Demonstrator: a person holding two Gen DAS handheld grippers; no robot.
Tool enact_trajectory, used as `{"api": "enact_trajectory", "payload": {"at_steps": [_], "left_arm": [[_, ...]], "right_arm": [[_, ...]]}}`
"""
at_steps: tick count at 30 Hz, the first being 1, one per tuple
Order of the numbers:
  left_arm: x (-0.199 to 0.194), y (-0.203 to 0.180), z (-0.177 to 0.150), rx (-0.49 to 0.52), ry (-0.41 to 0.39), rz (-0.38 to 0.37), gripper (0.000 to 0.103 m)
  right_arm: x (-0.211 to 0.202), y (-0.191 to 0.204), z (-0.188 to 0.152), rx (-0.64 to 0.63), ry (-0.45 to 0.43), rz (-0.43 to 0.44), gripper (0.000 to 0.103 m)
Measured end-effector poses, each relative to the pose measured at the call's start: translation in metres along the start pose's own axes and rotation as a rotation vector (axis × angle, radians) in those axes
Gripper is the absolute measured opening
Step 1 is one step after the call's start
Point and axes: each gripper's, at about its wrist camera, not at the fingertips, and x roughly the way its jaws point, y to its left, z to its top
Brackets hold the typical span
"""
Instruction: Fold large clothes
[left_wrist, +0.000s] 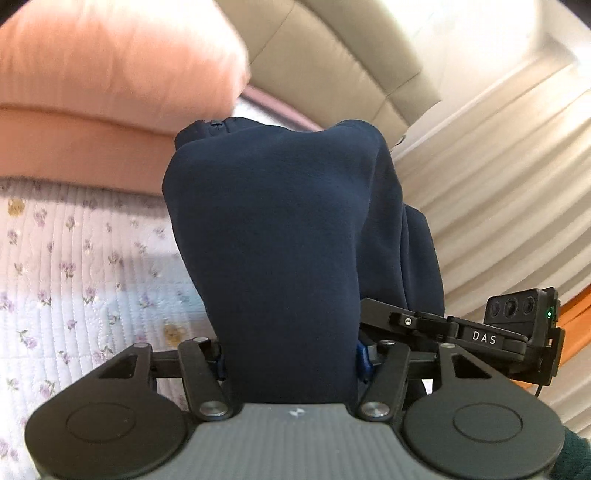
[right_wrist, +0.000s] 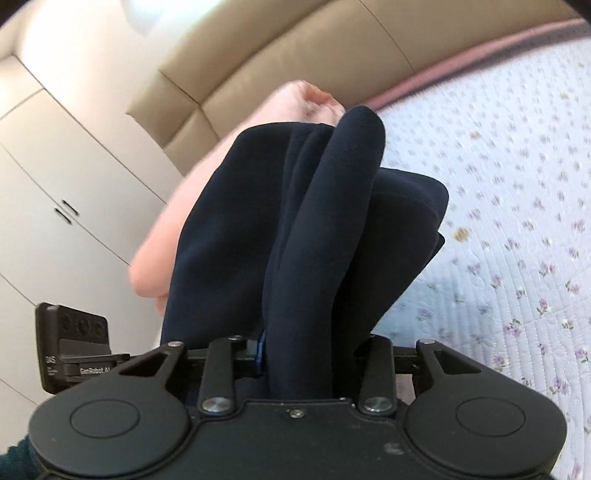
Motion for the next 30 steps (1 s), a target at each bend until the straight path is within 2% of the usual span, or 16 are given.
{"api": "enact_trajectory", "payload": {"at_steps": [7,12,16,19,22,24,27,28,30], "left_arm": [[-0.088,-0.042,-0.006,0.016,-0.036,-0.046,0.061],[-0.157,-0.059,-0.037,0.020,-0.013,0.001,0.061],[-0.195,-0.049,-0.069,0.010,0.023,0.069,0.062],[-0.205,-0.028,-0.087,-0.040,0.045,0.112,0.063],[-0.201,-0.003,-0.095,-0.082,0.056,0.119,0.063],[-0.192,0.017,-0.096,-0.118,0.057,0.114,0.064],[-0.178,0.053,-0.104,-0.170,0.043,0.108,0.070],[-0.171,0.071,-0.108,-0.217,0.038,0.113,0.072],[-0.164,0.101,-0.120,-0.275,0.044,0.140,0.072]], "right_arm": [[-0.040,0.079,-0.004,-0.056,-0.041,0.054,0.044],[-0.048,0.130,-0.035,-0.065,0.030,0.094,0.044],[-0.030,0.146,-0.069,-0.040,0.115,0.121,0.044],[-0.003,0.149,-0.086,0.006,0.172,0.108,0.044],[0.025,0.138,-0.095,0.098,0.218,0.089,0.044],[0.045,0.127,-0.096,0.108,0.233,0.073,0.044],[0.083,0.099,-0.097,0.136,0.264,0.047,0.054],[0.079,0.080,-0.112,0.130,0.277,0.028,0.061],[0.105,0.045,-0.117,0.061,0.292,-0.130,0.067]]}}
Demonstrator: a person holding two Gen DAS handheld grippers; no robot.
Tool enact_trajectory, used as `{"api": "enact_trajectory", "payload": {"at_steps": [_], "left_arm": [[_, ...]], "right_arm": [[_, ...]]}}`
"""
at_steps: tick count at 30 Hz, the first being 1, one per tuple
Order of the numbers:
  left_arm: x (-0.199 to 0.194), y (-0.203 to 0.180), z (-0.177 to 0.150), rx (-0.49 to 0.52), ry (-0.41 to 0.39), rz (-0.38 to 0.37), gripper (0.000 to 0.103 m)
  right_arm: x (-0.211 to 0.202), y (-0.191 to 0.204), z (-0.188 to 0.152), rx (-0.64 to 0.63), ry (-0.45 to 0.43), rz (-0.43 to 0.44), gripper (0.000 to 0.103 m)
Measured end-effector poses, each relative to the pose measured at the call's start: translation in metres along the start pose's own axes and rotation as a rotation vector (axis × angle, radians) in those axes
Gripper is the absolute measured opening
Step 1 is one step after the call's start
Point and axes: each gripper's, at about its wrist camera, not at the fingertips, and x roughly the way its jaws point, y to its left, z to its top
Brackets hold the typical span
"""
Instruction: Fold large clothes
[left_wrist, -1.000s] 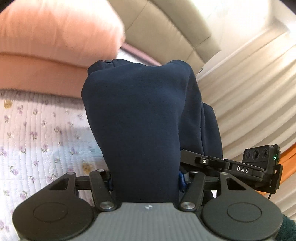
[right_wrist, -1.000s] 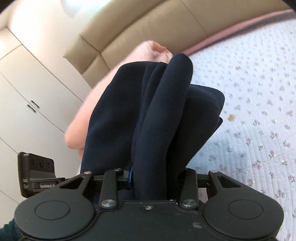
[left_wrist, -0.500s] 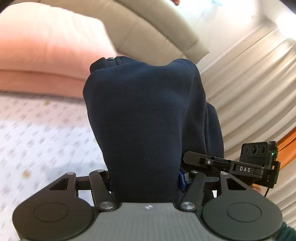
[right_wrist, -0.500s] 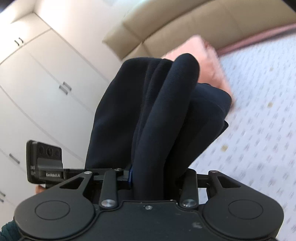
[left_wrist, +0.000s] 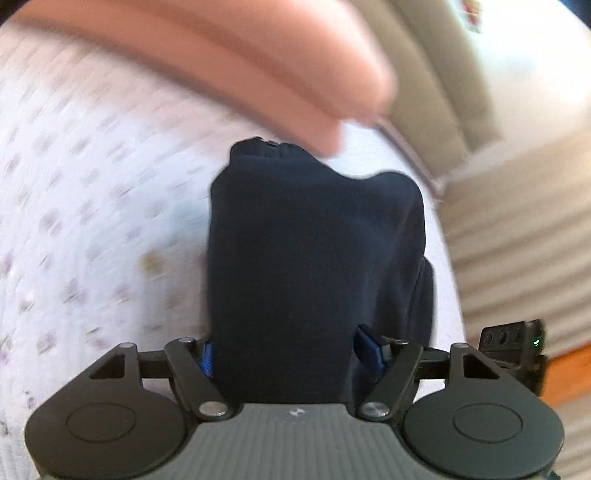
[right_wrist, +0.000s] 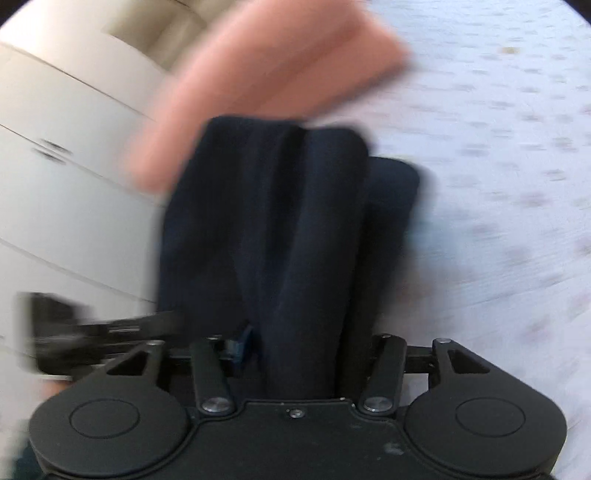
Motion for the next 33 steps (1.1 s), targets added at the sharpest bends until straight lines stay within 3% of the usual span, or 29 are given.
{"api": "enact_trajectory", "payload": {"at_steps": [1,3,6,9,11,12,14,16,17,19,21,23,26,30,33], "left_arm": [[0.002,0.012,-0.007,0.028,-0.001,0.011,0.073],[0.002,0.021,-0.019,0.082,0.035,-0.033,0.078],[-0.005,0.034,-0.045,0.055,0.076,-0.101,0.088],[0.000,0.035,-0.063,0.051,0.167,-0.125,0.094],[0.000,0.018,-0.079,0.220,0.177,-0.070,0.095],[-0.001,0.013,-0.084,0.265,0.173,-0.039,0.095],[-0.002,0.007,-0.085,0.256,0.176,-0.004,0.095],[0.003,-0.007,-0.091,0.347,0.199,0.041,0.095],[0.006,-0.017,-0.093,0.401,0.215,0.070,0.095],[0.013,-0.032,-0.095,0.480,0.230,0.124,0.095],[0.017,-0.038,-0.090,0.453,0.222,0.141,0.095],[0.018,-0.038,-0.086,0.409,0.215,0.135,0.096],[0.020,-0.042,-0.085,0.410,0.196,0.147,0.097],[0.023,-0.044,-0.096,0.388,0.175,0.163,0.097],[0.020,-0.037,-0.104,0.383,0.163,0.156,0.097]], "right_arm": [[0.010,-0.015,0.000,-0.036,-0.010,-0.087,0.083],[0.007,-0.043,-0.001,-0.022,-0.064,-0.004,0.083],[-0.017,-0.034,-0.012,0.040,-0.111,-0.029,0.086],[-0.038,-0.002,-0.038,-0.135,-0.175,0.039,0.094],[-0.032,0.014,-0.058,-0.239,-0.139,0.029,0.102],[-0.021,0.020,-0.067,-0.297,-0.095,-0.028,0.102],[0.002,0.016,-0.085,-0.396,-0.020,-0.184,0.103],[-0.002,0.007,-0.101,-0.481,-0.102,-0.165,0.103],[-0.003,0.007,-0.104,-0.527,-0.100,-0.182,0.103],[-0.008,0.009,-0.097,-0.535,-0.039,-0.210,0.103],[-0.016,0.016,-0.080,-0.472,0.014,-0.226,0.103],[-0.033,0.038,-0.061,-0.434,-0.095,-0.222,0.103],[-0.042,0.072,-0.031,-0.424,-0.247,-0.112,0.103],[0.035,0.116,0.013,-0.467,-0.107,-0.085,0.103],[0.119,0.130,0.034,-0.522,0.054,-0.179,0.103]]}}
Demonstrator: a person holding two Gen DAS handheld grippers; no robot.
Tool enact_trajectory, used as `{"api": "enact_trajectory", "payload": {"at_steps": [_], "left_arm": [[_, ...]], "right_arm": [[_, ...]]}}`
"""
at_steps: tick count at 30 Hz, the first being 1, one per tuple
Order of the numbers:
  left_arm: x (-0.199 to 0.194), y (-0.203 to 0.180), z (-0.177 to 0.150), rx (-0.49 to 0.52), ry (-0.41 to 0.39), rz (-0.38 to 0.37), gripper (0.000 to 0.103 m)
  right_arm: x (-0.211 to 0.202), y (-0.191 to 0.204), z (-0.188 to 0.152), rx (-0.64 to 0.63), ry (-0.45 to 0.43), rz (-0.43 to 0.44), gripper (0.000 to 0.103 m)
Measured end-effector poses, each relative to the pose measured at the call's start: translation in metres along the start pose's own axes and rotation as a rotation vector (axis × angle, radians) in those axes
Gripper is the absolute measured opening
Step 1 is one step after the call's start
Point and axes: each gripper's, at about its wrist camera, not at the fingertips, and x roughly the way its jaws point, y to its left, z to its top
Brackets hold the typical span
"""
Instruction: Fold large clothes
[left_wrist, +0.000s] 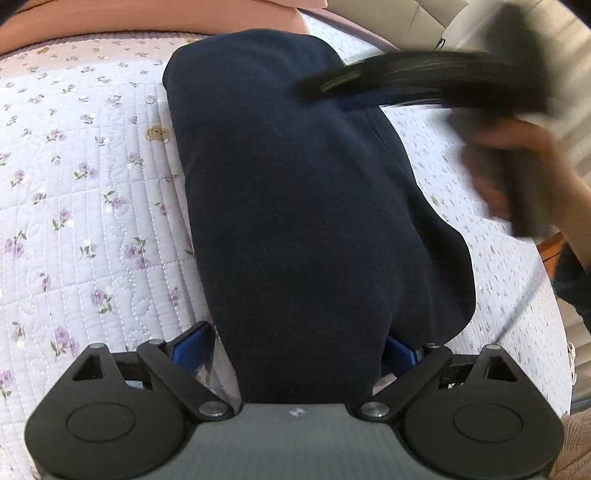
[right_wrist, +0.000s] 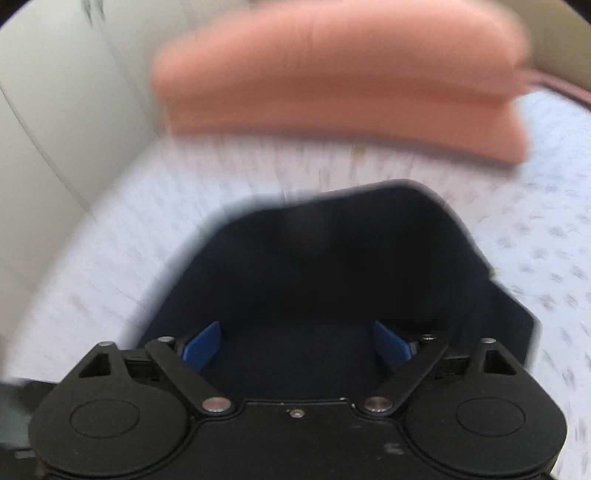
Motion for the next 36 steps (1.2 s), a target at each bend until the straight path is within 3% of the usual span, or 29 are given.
{"api": "enact_trajectory", "payload": {"at_steps": [2,4,8,13,14,17,18,22,23,25,27,31,34,36], "left_arm": [[-0.006,0.019,-0.003,-0.052,-0.008,-0.013,0.097],[-0.007,0.023,-0.001,-0.085,-0.013,-0.025,0.097],[-0.003,0.010,0.000,-0.005,-0.005,0.026,0.098],[-0.003,-0.007,-0.006,0.063,0.006,0.098,0.097],[-0.005,-0.011,-0.008,0.075,0.015,0.121,0.096],[-0.016,-0.020,-0.017,0.098,0.047,0.195,0.088],[-0.026,-0.024,-0.019,0.103,0.050,0.220,0.084],[-0.065,-0.042,-0.011,0.119,0.015,0.320,0.083],[-0.078,-0.049,-0.007,0.125,-0.008,0.345,0.085],[-0.101,-0.065,0.003,0.131,-0.067,0.425,0.099],[-0.117,-0.078,0.009,0.120,-0.101,0.491,0.100],[-0.139,-0.101,0.009,0.102,-0.107,0.482,0.100],[-0.140,-0.111,0.005,0.075,-0.098,0.481,0.100],[-0.138,-0.117,0.000,0.070,-0.110,0.496,0.100]], "right_arm": [[0.020,-0.011,0.014,0.073,-0.067,0.016,0.103],[0.029,-0.020,0.023,0.112,-0.048,0.030,0.103],[0.037,-0.034,0.020,0.150,-0.080,0.007,0.103],[0.019,-0.049,0.014,0.197,-0.076,-0.002,0.103],[0.005,-0.057,0.014,0.237,-0.075,-0.025,0.103],[-0.039,-0.071,0.018,0.276,-0.111,-0.203,0.102],[-0.061,-0.074,0.017,0.274,-0.118,-0.210,0.102],[-0.155,-0.064,-0.006,0.215,-0.236,-0.120,0.103],[-0.178,-0.057,-0.013,0.185,-0.258,-0.121,0.103],[-0.217,-0.040,-0.030,0.149,-0.288,-0.121,0.103],[-0.248,-0.023,-0.050,0.132,-0.299,-0.098,0.103],[-0.284,0.006,-0.091,0.142,-0.316,-0.081,0.103],[-0.285,0.026,-0.123,0.192,-0.312,-0.141,0.103],[-0.274,0.037,-0.141,0.205,-0.264,-0.181,0.103]]}}
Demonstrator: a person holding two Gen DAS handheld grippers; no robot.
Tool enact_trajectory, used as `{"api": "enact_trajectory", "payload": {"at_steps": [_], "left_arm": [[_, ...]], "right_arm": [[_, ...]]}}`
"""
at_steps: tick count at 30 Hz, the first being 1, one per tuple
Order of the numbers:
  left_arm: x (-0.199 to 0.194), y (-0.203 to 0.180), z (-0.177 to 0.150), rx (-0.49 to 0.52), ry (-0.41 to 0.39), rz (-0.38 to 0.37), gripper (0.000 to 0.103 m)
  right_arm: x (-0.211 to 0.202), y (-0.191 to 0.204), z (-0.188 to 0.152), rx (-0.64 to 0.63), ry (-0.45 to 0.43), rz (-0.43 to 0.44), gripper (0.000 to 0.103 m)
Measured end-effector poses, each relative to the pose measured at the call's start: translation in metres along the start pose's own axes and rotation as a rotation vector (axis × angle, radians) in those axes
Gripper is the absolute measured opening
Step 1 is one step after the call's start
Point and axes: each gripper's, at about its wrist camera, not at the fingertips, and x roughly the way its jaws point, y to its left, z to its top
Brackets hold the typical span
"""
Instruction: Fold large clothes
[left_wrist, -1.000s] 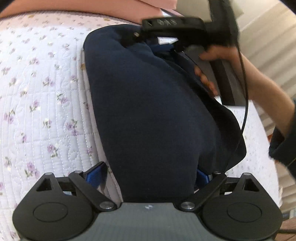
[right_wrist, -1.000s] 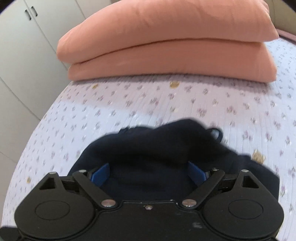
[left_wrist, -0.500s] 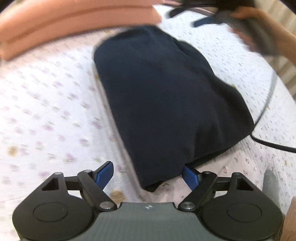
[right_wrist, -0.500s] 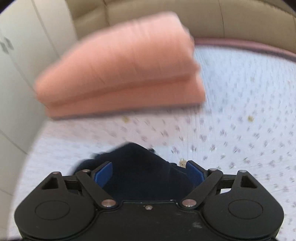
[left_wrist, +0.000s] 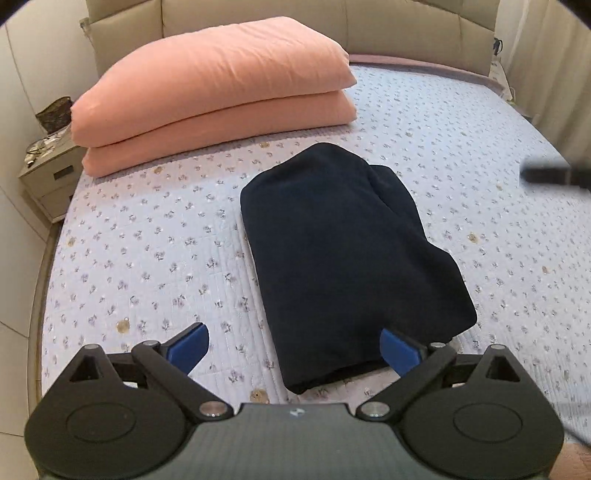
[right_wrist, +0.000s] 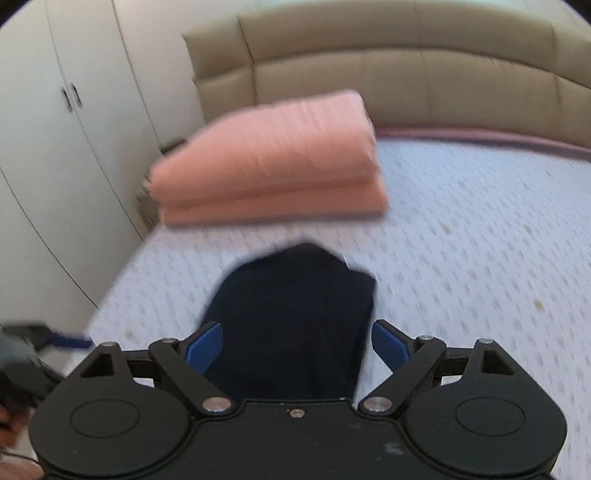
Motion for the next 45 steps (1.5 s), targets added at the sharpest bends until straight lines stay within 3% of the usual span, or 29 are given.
{"api": "enact_trajectory", "payload": {"at_steps": [5,9,11,20,45], "left_arm": [[-0.011,-0.001,-0.011,-0.038,-0.028,0.021,0.100],[-0.018,0.005,-0.016,-0.058,-0.035,0.069,0.100],[-0.018,0.009,-0.017,-0.076,-0.032,0.071,0.100],[-0.010,0.012,-0.019,-0.101,0.003,0.038,0.100],[-0.006,0.013,-0.022,-0.098,0.009,-0.002,0.099]], "right_arm": [[0.033,0.005,-0.050,0.060,0.188,0.005,0.103],[0.048,0.002,-0.071,0.095,0.273,-0.038,0.103],[0.048,0.002,-0.072,0.092,0.265,-0.070,0.103],[0.036,0.011,-0.067,0.072,0.207,-0.027,0.103],[0.040,0.014,-0.065,0.057,0.210,0.006,0.103]]}}
